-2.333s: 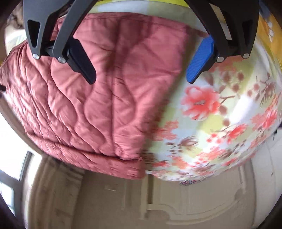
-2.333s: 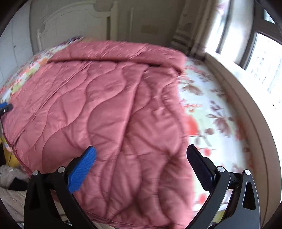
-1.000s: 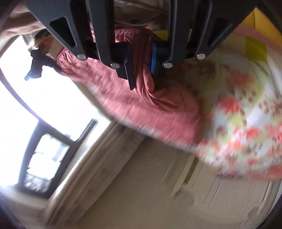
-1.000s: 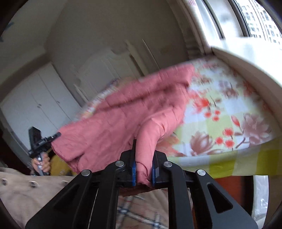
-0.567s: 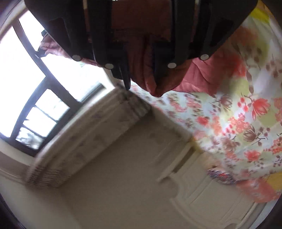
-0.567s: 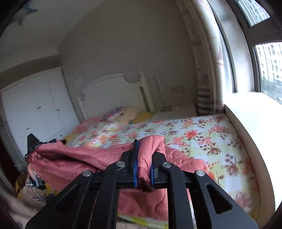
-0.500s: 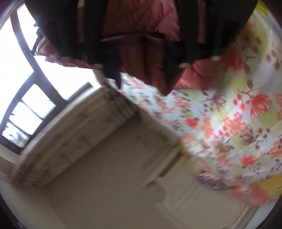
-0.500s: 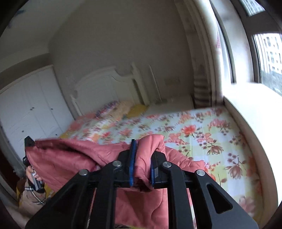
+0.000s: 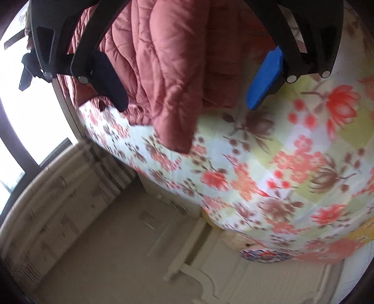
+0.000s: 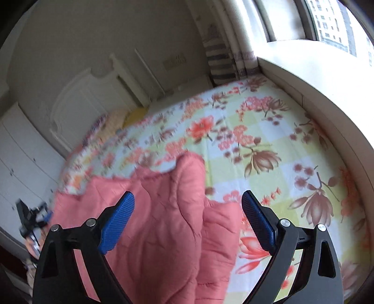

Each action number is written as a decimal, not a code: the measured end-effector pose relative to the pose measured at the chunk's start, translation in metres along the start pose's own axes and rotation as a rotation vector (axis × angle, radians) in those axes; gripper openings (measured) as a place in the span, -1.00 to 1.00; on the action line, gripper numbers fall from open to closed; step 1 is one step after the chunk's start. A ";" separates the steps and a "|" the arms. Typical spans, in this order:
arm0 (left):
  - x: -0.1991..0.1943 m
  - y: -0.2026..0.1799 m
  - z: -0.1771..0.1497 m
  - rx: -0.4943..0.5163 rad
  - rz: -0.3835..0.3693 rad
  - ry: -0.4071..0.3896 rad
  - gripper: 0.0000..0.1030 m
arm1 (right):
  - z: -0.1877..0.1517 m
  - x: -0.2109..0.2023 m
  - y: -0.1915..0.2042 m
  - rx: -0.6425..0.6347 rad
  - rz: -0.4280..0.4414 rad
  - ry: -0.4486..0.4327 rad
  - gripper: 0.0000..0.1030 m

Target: Fold large clothes

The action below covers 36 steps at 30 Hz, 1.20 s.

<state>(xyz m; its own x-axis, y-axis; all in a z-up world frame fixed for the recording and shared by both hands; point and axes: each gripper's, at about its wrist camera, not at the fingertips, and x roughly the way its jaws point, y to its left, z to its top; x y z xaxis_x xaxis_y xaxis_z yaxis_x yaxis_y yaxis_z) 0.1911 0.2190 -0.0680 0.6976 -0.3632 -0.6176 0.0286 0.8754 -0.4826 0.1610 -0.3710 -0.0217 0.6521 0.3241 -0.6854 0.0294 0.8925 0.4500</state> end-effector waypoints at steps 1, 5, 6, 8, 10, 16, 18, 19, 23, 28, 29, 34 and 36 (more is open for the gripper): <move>0.006 -0.005 -0.002 0.021 -0.003 0.016 0.88 | -0.004 0.007 0.001 -0.017 -0.001 0.019 0.75; 0.032 -0.027 -0.013 0.139 0.034 0.118 -0.87 | -0.020 0.027 0.015 -0.119 0.013 0.088 -0.60; 0.023 -0.031 -0.012 0.155 0.029 0.077 -0.87 | -0.022 0.027 0.018 -0.128 0.010 0.081 -0.71; 0.003 -0.037 -0.005 0.169 -0.010 -0.007 -0.88 | -0.023 0.008 0.032 -0.179 0.008 0.005 -0.76; -0.014 -0.042 0.005 0.149 -0.048 -0.061 -0.88 | -0.020 -0.017 0.044 -0.205 0.004 -0.067 -0.76; 0.005 -0.056 0.035 0.153 0.033 -0.103 -0.87 | 0.002 -0.042 0.063 -0.198 -0.035 -0.143 -0.76; 0.044 -0.044 0.037 0.110 0.085 -0.058 -0.87 | 0.009 -0.015 0.057 -0.153 -0.090 -0.111 -0.76; 0.056 -0.039 0.036 0.090 0.095 -0.043 -0.87 | 0.009 0.004 0.051 -0.135 -0.146 -0.088 -0.76; 0.111 -0.004 0.022 -0.016 0.119 0.012 -0.84 | -0.010 0.075 0.017 -0.030 -0.281 0.011 -0.76; 0.091 -0.037 0.036 0.128 0.178 -0.125 -0.84 | -0.017 0.074 0.022 -0.055 -0.347 -0.034 -0.76; 0.090 -0.050 0.038 0.184 0.225 -0.138 -0.84 | -0.018 0.076 0.025 -0.078 -0.370 -0.028 -0.76; 0.129 -0.085 0.034 0.393 0.483 -0.034 -0.72 | -0.019 0.079 0.027 -0.099 -0.394 -0.019 -0.76; 0.158 -0.070 0.026 0.376 0.507 0.099 -0.46 | -0.020 0.080 0.025 -0.102 -0.390 -0.016 -0.75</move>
<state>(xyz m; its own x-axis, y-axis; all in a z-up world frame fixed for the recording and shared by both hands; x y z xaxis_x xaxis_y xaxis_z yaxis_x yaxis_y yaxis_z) 0.3180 0.1086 -0.1152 0.6218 0.1140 -0.7748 -0.0260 0.9918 0.1251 0.1993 -0.3165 -0.0766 0.6189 -0.0493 -0.7839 0.2022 0.9744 0.0983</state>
